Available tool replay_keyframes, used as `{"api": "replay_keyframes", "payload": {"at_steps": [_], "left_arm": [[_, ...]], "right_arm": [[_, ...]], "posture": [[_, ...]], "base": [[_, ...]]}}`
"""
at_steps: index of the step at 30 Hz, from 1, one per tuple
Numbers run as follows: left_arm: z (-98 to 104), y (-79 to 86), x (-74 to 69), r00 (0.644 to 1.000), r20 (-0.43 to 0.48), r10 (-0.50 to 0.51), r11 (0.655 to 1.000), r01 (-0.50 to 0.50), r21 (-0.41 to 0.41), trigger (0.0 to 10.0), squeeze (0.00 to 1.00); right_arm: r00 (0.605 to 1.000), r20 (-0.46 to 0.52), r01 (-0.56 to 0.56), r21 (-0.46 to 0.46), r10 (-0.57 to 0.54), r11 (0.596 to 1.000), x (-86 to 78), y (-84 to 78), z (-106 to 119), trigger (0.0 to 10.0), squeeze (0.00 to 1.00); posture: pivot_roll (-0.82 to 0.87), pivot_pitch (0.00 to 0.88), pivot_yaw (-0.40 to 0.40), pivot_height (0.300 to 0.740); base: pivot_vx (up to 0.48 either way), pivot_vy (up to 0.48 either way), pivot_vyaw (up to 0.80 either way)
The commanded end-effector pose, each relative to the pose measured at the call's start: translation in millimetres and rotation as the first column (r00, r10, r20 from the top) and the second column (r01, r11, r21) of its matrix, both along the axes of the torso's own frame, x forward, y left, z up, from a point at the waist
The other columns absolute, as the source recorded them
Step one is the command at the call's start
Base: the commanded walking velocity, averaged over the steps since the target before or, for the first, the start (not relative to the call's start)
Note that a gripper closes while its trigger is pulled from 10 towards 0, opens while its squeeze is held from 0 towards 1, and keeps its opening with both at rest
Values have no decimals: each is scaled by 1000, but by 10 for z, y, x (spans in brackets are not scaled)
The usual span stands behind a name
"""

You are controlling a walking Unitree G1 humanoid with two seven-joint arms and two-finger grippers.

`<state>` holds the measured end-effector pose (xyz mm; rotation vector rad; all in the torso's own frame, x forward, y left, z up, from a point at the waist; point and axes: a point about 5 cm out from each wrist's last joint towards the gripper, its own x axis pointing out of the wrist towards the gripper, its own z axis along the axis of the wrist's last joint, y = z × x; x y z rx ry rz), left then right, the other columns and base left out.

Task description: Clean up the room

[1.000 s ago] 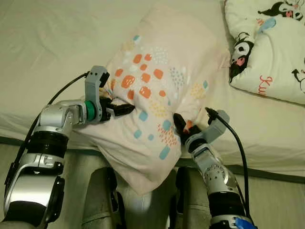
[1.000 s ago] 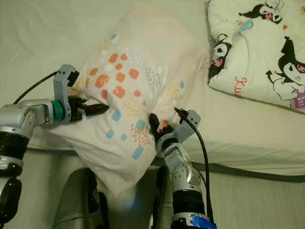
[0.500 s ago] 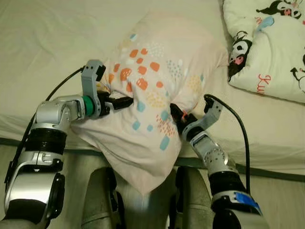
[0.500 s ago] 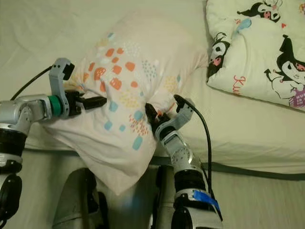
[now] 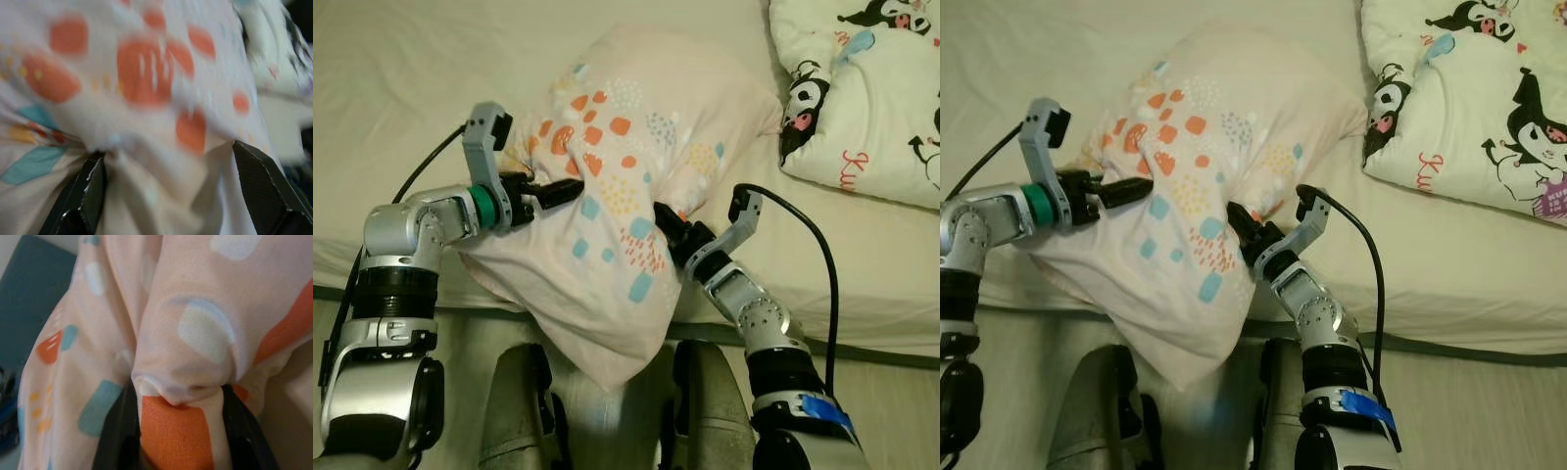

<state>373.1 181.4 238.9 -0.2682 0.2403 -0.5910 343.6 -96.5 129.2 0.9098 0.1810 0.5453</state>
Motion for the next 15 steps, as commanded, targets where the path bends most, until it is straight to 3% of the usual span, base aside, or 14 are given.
{"api": "replay_keyframes", "payload": {"at_steps": [1, 2, 3, 7, 8, 10, 11, 14, 15], "left_arm": [[159, -43, 50, 997, 76, 8, 1000, -6, -25, 10000, 0], [201, -57, 118, 996, 88, 34, 999, -34, -4, 10000, 0], [199, -107, 176, 994, 99, 36, 998, -40, 48, 10000, 1000], [162, -184, 248, 995, 98, 34, 992, -45, 116, 10000, 1000], [140, -268, 286, 995, 97, 9, 989, -23, 145, 10000, 1000], [140, -268, 286, 995, 97, 9, 989, -23, 145, 10000, 1000], [59, -480, 343, 991, 122, -59, 964, 25, 263, 10000, 1000], [25, -543, 354, 987, 136, -83, 948, 36, 317, 10000, 1000], [-45, -565, 372, 981, 172, -96, 887, 6, 461, 10000, 1000]], "right_arm": [[997, -9, -78, 21, 78, 997, -72, 147, -55, 0, 0], [997, -18, -75, 19, 76, 997, -87, 145, -84, 0, 0], [997, -26, -73, 18, 73, 997, -97, 142, -103, 0, 0], [997, -32, -71, 19, 71, 997, -109, 137, -116, 0, 0], [997, -34, -66, 20, 67, 998, -112, 128, -120, 0, 0], [997, -34, -66, 20, 67, 998, -112, 128, -120, 0, 0], [998, -39, -58, 20, 58, 998, -120, 107, -129, 0, 0], [998, -40, -56, 20, 56, 998, -122, 103, -131, 0, 0], [998, -37, -51, 21, 52, 998, -126, 93, -122, 0, 0]], "posture": [[-32, 210, 5, 590], [-34, 209, 5, 590], [-34, 209, 6, 590], [-36, 208, 7, 590], [-40, 207, 9, 590], [-40, 207, 9, 590], [-53, 207, 13, 590], [-53, 207, 13, 590], [-66, 208, 16, 590]], "base": [[0, 0, 0], [0, 0, 0], [0, 0, 0], [0, 0, 0], [0, 0, 0], [0, 0, 0], [0, 0, 0], [0, 0, 0], [0, 0, 0]]}}
